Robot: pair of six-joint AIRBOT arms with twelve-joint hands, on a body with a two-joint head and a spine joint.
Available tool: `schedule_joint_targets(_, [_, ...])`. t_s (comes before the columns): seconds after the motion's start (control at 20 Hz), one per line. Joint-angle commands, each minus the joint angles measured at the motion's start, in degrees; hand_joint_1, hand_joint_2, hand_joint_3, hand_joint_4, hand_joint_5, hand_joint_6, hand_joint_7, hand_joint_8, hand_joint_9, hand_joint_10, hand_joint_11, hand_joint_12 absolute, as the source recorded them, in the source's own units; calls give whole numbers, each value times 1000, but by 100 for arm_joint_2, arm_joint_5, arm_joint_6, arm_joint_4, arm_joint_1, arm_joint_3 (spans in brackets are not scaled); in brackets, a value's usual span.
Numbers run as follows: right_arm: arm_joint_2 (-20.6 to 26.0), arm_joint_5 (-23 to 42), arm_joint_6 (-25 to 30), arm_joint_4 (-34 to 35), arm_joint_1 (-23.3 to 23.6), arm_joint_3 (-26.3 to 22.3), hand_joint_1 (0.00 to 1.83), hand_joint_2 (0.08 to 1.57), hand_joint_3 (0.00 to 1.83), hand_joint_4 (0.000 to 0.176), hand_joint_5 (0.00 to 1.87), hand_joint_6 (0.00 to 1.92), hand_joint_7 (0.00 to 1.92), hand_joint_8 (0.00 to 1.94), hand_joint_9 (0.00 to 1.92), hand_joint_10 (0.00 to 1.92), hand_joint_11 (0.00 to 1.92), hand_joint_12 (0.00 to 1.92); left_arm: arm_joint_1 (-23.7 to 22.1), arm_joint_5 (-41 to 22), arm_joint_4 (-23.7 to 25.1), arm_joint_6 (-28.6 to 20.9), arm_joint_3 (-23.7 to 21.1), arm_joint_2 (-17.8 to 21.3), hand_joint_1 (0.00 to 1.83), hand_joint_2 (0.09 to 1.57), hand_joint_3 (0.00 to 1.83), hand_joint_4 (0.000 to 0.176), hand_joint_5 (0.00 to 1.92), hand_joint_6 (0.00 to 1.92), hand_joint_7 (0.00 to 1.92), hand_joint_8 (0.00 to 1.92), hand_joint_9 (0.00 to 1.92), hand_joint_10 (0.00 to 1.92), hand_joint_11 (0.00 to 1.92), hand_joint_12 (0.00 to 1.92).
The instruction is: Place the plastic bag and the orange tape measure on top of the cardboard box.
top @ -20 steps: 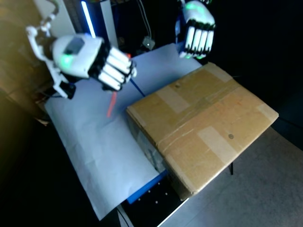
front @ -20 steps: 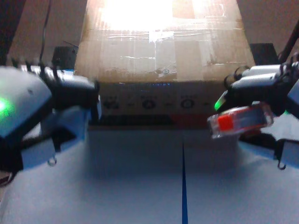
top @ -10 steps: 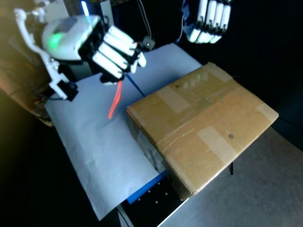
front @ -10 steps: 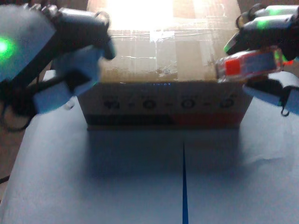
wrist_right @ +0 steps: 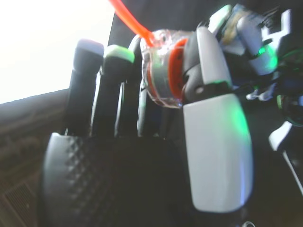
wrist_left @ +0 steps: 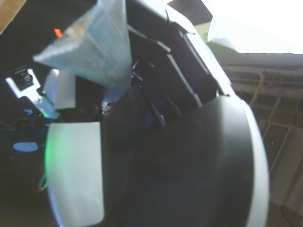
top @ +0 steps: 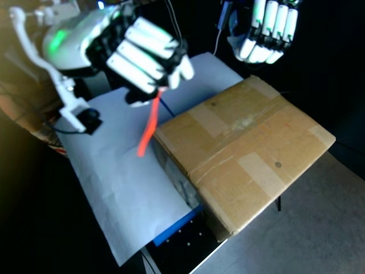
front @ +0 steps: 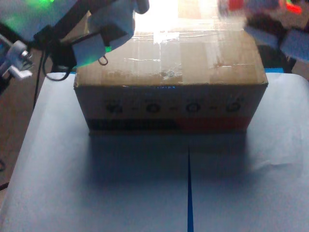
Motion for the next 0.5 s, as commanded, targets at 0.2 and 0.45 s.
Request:
schedule_joint_targets(0.2, [-567, -282, -119, -197, 448, 618, 1272, 1124, 1, 0, 1048, 594, 933, 1381, 1079, 1662, 1056, 1900, -460, 220, 186, 25, 480, -379, 1347, 1166, 0, 0, 816, 902, 893, 1230, 928, 1445, 828, 1691])
schedule_joint_targets(0.45, [-1075, -15, -119, -197, 656, 1257, 1358, 1114, 3, 0, 979, 804, 1016, 1132, 824, 1384, 571, 1822, -683, -307, 186, 29, 1067, -909, 1363, 1174, 5, 0, 777, 1083, 847, 1218, 850, 1455, 766, 1680])
